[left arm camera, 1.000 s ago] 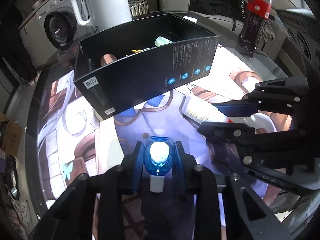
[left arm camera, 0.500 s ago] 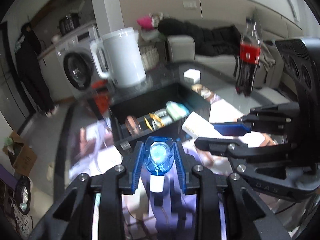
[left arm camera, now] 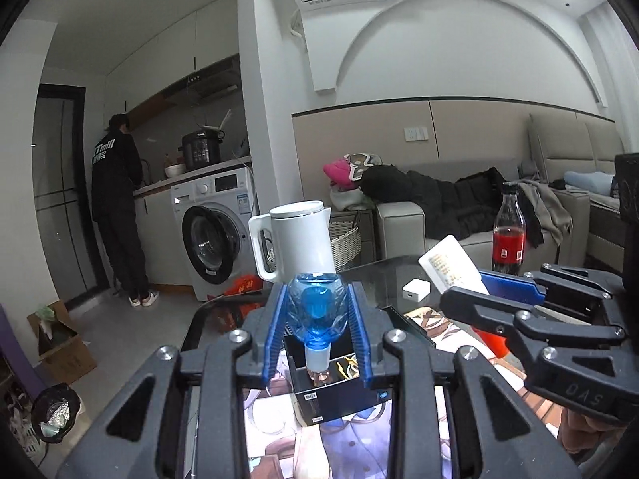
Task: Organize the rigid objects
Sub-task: 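Lift the blue bottle with the left tool while the right tool lifts the white tube, then lower the blue bottle into the black box with the left tool while the right tool lowers the tube in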
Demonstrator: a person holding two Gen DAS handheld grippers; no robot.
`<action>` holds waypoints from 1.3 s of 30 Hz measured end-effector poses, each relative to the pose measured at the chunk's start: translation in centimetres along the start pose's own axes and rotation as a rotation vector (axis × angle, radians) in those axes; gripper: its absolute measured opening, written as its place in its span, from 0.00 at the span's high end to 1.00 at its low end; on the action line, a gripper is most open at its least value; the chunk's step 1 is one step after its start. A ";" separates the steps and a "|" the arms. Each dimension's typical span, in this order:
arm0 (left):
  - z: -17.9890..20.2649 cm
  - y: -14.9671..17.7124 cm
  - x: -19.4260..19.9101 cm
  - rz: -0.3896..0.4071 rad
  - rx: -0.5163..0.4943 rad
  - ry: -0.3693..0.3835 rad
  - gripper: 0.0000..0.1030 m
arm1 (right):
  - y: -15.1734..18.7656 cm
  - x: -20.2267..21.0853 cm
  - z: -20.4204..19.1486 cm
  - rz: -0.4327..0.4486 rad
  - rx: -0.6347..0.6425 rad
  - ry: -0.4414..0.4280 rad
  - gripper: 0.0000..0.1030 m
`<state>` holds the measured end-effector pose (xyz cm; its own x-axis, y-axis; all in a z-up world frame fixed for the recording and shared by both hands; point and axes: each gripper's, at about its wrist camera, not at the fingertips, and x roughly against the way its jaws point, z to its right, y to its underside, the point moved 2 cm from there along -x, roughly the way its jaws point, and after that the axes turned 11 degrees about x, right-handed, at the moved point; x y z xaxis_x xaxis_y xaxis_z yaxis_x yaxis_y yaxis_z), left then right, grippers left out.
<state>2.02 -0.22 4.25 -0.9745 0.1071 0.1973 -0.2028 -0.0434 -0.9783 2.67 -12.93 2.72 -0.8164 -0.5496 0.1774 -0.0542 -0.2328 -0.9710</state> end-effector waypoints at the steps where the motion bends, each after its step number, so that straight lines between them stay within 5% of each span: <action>1: -0.2 0.0 0.0 0.000 0.002 0.001 0.72 | -0.1 0.1 -0.1 0.005 0.001 -0.001 0.80; 17: 0.5 -2.1 -2.2 -0.005 0.059 -0.014 0.72 | -1.7 -0.5 0.5 0.020 -0.010 0.009 0.80; 28: -1.2 -3.0 -7.8 -0.093 0.183 -0.043 0.72 | -1.7 -4.5 3.3 -0.032 -0.055 0.071 0.80; 39: -1.4 -2.6 -11.3 -0.101 0.196 -0.062 0.72 | -1.5 -8.5 4.8 -0.055 -0.059 0.102 0.80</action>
<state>13.68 0.12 4.48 -0.9511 0.0601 0.3029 -0.3084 -0.2284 -0.9234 12.48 -11.77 3.40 -0.8651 -0.4524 0.2166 -0.1319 -0.2114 -0.9685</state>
